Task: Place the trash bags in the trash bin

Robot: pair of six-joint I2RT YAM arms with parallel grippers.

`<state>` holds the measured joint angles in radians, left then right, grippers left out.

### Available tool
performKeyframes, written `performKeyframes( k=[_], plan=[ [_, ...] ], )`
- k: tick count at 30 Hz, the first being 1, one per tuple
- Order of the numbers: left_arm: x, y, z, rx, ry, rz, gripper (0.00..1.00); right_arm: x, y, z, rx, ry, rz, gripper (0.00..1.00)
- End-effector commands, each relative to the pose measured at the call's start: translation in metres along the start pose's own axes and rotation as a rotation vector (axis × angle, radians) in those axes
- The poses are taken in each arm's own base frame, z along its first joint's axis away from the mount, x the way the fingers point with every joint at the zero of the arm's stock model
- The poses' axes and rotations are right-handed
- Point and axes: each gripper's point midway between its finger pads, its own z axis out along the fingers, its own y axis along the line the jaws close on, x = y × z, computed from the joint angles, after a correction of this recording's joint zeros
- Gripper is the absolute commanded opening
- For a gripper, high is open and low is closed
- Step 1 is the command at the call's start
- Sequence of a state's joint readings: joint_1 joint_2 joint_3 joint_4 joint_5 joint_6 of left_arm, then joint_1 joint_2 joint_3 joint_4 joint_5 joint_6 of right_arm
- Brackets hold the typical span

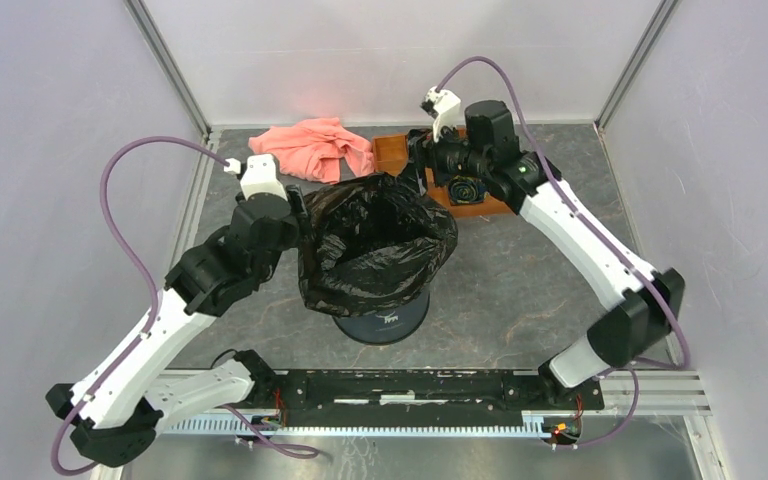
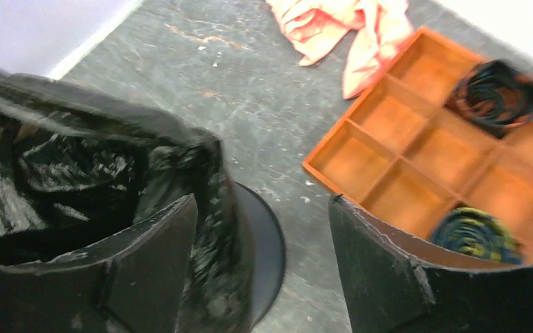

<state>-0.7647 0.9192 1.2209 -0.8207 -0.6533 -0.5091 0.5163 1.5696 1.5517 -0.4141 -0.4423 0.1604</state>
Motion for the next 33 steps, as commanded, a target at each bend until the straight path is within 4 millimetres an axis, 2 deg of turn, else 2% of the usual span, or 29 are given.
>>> performKeyframes(
  k=[1,5,8,11,16,19,21,24,26,28,30,31,33],
  plan=[
    [-0.012,0.005,0.022,-0.027,-0.037,0.027,0.58,-0.035,0.029,-0.061,0.253,-0.045,-0.378,0.84],
    [-0.014,0.004,0.031,-0.004,-0.037,0.025,0.47,-0.03,0.066,-0.08,0.311,-0.042,-0.549,0.96],
    [-0.013,0.004,0.036,0.011,-0.026,0.023,0.4,-0.018,0.08,-0.08,0.372,-0.002,-0.663,0.98],
    [-0.011,0.005,0.037,0.012,-0.02,0.025,0.39,-0.008,0.074,-0.078,0.496,0.056,-0.758,0.96],
    [-0.008,0.009,0.035,0.005,-0.012,0.028,0.38,0.007,0.073,-0.06,0.508,0.098,-0.793,0.86],
    [-0.009,0.01,0.033,0.009,-0.013,0.026,0.38,0.005,0.068,-0.058,0.559,0.072,-0.778,0.72],
    [-0.009,0.01,0.031,0.01,-0.012,0.027,0.4,-0.001,0.064,-0.059,0.598,0.048,-0.75,0.5],
    [-0.009,0.012,0.028,0.01,-0.004,0.019,0.55,-0.007,0.056,-0.058,0.591,0.006,-0.671,0.24],
    [-0.011,0.011,0.024,0.03,-0.001,-0.005,0.6,-0.01,0.041,-0.055,0.552,-0.008,-0.579,0.01],
    [-0.014,0.012,0.023,0.048,-0.002,-0.027,0.52,-0.012,0.025,-0.054,0.487,-0.035,-0.474,0.0],
    [-0.015,0.018,0.028,0.039,0.003,-0.04,0.31,-0.01,0.014,-0.051,0.377,-0.073,-0.37,0.0],
    [-0.014,0.022,0.033,0.03,0.01,-0.042,0.25,-0.008,0.014,-0.048,0.312,-0.091,-0.319,0.0],
    [-0.012,0.032,0.048,0.024,0.035,-0.065,0.2,-0.006,0.006,-0.045,0.204,-0.11,-0.232,0.0]
  ],
)
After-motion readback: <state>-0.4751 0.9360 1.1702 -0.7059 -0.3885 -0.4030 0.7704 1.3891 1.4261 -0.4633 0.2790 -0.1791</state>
